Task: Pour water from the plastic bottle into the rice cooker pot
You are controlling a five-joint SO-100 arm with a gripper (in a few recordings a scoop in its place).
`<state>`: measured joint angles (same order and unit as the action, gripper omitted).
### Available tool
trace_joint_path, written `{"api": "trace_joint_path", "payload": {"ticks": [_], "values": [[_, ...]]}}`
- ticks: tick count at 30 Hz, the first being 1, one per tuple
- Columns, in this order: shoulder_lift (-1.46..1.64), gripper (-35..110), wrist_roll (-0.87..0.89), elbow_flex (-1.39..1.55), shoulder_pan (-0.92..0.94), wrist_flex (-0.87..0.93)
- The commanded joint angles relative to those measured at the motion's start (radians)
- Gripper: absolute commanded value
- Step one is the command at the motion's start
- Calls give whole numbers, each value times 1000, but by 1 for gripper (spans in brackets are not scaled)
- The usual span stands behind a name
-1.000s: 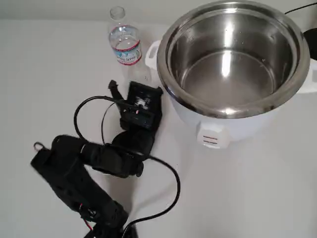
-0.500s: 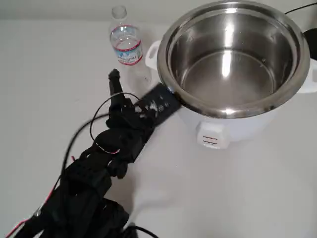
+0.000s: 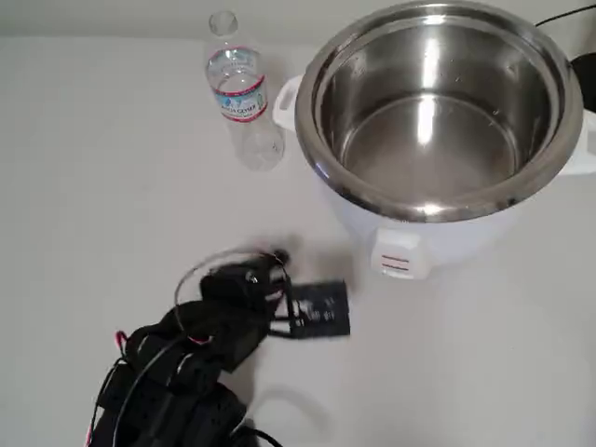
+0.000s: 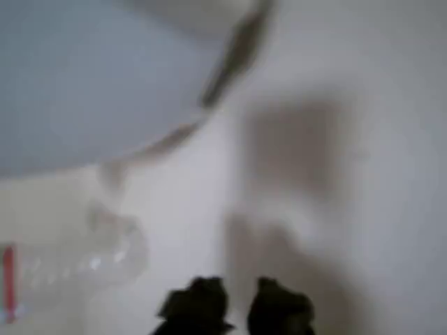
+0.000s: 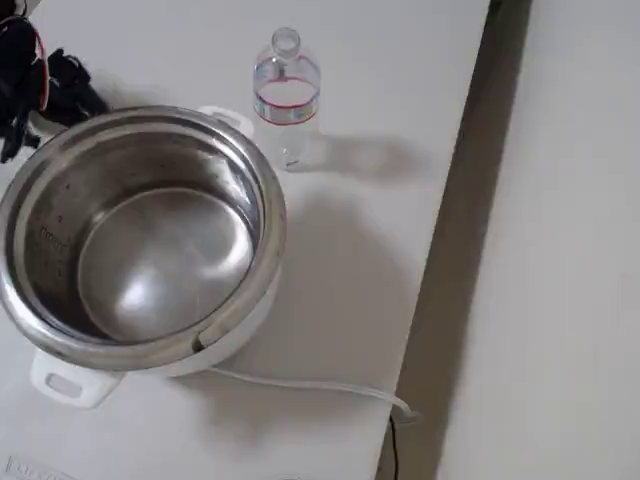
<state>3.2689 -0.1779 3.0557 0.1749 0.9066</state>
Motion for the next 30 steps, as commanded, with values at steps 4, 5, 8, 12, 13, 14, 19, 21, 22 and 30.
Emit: {"api": "trace_joint_path", "payload": {"ticks": [4, 5, 8, 12, 13, 14, 19, 21, 22, 30], "values": [[17, 0, 91, -17, 100, 115], [17, 0, 109, -17, 115, 117], [18, 0, 120, -17, 126, 117], [18, 0, 120, -17, 126, 117], [18, 0, 120, -17, 126, 117], [18, 0, 120, -17, 126, 117], [18, 0, 120, -17, 126, 117], [18, 0, 120, -17, 126, 117], [18, 0, 120, -17, 126, 117], [18, 0, 120, -17, 126, 117]]}}
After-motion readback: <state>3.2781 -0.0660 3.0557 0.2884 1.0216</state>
